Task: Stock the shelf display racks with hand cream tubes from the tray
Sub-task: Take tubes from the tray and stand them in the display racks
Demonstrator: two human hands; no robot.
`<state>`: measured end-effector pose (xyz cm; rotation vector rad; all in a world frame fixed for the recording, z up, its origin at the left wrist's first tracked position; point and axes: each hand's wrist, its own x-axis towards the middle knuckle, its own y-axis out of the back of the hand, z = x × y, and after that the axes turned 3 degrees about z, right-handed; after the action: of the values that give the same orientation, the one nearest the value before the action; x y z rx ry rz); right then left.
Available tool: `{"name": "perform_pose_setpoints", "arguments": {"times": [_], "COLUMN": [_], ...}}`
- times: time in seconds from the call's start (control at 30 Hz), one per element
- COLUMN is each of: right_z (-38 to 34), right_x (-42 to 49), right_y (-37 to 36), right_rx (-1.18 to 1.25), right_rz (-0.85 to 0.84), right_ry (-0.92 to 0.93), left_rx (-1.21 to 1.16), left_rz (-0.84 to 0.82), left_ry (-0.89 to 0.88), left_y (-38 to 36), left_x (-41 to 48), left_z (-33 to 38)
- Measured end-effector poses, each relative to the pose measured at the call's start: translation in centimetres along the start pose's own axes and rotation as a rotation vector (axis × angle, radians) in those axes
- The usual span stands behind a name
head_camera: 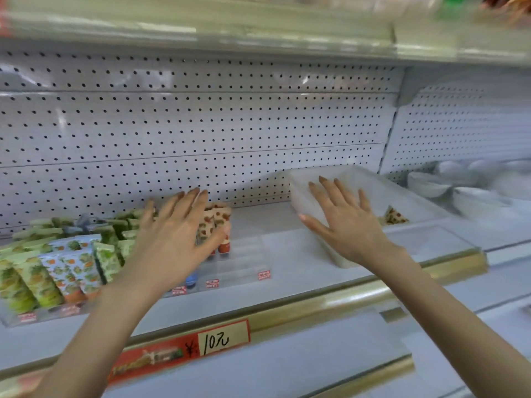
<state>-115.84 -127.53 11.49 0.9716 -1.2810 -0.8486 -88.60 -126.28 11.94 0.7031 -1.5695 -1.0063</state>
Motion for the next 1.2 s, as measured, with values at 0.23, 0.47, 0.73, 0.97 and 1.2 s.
{"name": "perform_pose_setpoints", "arguments": {"times": [0.23,0.47,0.73,0.97,1.2], "right_z": [6.5,15.7,24.0,24.8,21.8], "right_x": [0.6,2.4,5.6,8.7,9.7], "right_y": [-0.1,-0.7,-2.1,-3.4,-5.5], "right_rx": [0.088,0.136,0.284,0.283,-0.007], "right_rz": [0.010,0.015,-0.108,-0.329,-0.535], "right_ry": [-0.058,-0.071,0.007,0.094,0.022], "left_rx": [0.012,-0.134,-0.205,-0.204,-0.208], "left_rz": [0.002,-0.003,-0.057,-0.123,-0.152], "left_ry": [-0.031,-0.002,0.044,0.035,-0.010], "left_y": [-0.7,-2.1,-4.0,-5.0,-6.1], "left_x": [2.3,6.0,9.7,12.0,13.2], "left_z": [4.3,12.4,20.2,22.9,23.4]}}
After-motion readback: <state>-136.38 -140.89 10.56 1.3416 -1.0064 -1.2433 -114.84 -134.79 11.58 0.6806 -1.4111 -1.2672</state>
